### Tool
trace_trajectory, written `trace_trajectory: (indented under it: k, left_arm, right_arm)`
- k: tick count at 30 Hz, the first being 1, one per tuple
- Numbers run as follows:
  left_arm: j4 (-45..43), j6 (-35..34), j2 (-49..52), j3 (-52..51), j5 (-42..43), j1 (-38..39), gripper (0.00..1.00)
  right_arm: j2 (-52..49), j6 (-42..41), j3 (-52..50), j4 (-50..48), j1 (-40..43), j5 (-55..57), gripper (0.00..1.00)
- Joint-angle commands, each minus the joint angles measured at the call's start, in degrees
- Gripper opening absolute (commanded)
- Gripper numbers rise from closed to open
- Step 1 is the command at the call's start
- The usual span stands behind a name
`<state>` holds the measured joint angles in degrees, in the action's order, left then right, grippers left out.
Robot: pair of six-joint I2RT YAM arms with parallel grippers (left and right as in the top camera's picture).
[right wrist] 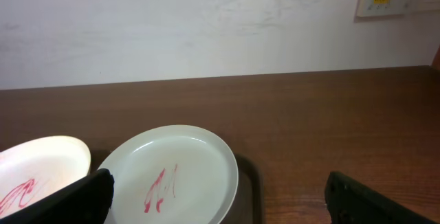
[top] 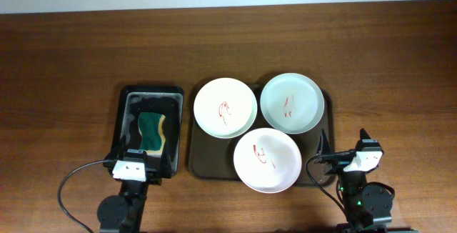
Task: Clean dirty plates on tray and stack at the side
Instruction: 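Move left gripper to the green sponge and right gripper toward the plates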
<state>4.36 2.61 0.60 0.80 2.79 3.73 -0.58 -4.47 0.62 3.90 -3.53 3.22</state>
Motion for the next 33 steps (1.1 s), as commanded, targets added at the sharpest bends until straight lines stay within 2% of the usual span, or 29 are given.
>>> trace_trajectory:
  k: [1, 30, 32, 33]
  left_arm:
    - [0.1, 0.9, -0.3, -0.3, 0.6, -0.3, 0.99]
    - [-0.7, 0.7, -0.3, -0.2, 2.4, -0.3, 0.99]
    - [3.5, -2.2, -0.2, 1.4, 2.4, -0.3, 0.99]
    - [8.1, -2.4, 0.4, 4.5, 1.9, -0.3, 0.99]
  right_arm:
    - [0.4, -0.2, -0.3, 0.4, -0.2, 0.7, 0.99]
    - [0.3, -0.5, -0.3, 0.5, -0.2, -1.4, 0.99]
    - [0.3, -0.5, -0.3, -2.3, -0.2, -8.9, 0.99]
    - [0.3, -2.1, 0.1, -2.1, -0.2, -8.8, 0.99]
